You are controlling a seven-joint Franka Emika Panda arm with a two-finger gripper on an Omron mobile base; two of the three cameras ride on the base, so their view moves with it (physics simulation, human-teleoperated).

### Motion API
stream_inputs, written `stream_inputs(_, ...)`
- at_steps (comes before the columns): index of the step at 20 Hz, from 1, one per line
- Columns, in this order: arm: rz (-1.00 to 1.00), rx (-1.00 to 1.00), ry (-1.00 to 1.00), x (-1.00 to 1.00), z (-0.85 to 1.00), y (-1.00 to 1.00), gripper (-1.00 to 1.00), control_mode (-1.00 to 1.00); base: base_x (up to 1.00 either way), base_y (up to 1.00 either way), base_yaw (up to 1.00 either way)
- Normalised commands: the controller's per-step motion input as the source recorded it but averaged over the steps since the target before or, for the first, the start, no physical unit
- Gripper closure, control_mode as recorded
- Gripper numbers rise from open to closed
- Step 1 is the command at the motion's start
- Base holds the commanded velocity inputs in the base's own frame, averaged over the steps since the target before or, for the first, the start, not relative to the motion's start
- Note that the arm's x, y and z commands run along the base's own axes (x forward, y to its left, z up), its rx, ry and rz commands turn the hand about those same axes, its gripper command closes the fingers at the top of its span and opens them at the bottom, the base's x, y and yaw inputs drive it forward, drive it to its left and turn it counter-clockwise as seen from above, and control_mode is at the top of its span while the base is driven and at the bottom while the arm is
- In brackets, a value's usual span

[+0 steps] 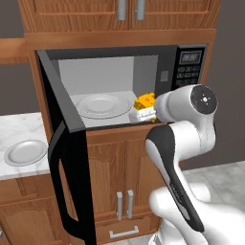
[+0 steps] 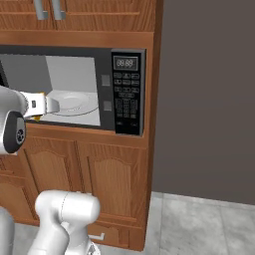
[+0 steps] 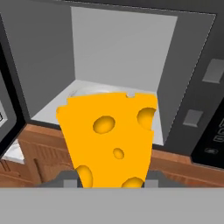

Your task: Pick the cheese from the counter and place it in the microwave. Then turn on the microwave.

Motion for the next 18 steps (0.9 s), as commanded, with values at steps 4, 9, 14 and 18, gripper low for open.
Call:
stream_inputs(4,0.0,0.0,0.0,0.31,0.0,0.01,1.0,-1.0,0.0,0.0,0.0)
stream_inputs(9,0.0,0.0,0.01,0.35,-0.01,0.04,1.0,-1.0,0.0,0.0,0.0)
stream_inputs(14,0.0,0.0,0.03,0.31,-0.1,0.07,1.0,-1.0,0.0,0.0,0.0)
stream_inputs(18,0.0,0.0,0.03,0.28,-0.16,0.07,1.0,-1.0,0.0,0.0,0.0)
